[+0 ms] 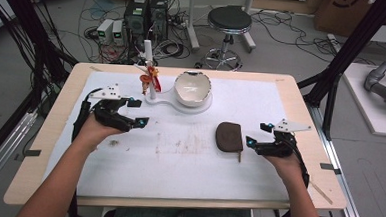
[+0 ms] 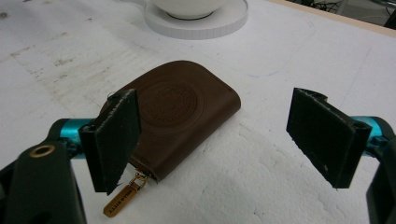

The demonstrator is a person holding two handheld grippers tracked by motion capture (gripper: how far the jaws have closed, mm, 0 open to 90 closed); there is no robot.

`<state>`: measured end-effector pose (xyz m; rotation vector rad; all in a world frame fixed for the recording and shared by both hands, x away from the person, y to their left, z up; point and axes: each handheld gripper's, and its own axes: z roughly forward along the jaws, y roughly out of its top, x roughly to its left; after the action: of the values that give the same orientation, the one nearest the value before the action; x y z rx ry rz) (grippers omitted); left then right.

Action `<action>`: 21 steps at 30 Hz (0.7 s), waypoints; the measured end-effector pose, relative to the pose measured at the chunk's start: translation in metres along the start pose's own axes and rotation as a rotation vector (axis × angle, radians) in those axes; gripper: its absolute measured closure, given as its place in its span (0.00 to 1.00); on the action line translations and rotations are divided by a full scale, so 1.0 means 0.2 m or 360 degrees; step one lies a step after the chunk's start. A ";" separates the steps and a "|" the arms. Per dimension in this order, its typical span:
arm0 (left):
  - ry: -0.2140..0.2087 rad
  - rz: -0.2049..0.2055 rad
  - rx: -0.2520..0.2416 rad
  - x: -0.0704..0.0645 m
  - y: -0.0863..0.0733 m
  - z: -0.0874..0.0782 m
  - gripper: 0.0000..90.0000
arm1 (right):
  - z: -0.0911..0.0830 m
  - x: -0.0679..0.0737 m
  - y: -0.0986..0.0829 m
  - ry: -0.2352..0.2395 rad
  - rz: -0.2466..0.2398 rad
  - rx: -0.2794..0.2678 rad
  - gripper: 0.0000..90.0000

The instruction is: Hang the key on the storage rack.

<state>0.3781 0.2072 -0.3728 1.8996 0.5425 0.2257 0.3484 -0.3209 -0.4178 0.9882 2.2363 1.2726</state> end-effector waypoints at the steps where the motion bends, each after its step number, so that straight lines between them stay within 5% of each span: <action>1: -0.0010 -0.0004 -0.0003 -0.01 -0.01 0.00 0.22 | 0.00 0.00 0.00 0.0000 0.0000 0.0000 0.20; 12: -0.0025 -0.0080 -0.0030 -0.04 -0.18 -0.02 0.21 | -0.02 0.00 -0.02 -0.0012 0.0010 -0.0008 0.20; 21: -0.0036 -0.0077 -0.0028 -0.06 -0.22 -0.02 0.21 | -0.02 0.00 -0.02 -0.0020 0.0009 0.0000 0.20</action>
<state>0.3535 0.2178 -0.4106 1.8674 0.5688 0.1765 0.3438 -0.3240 -0.4200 1.0007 2.2255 1.2657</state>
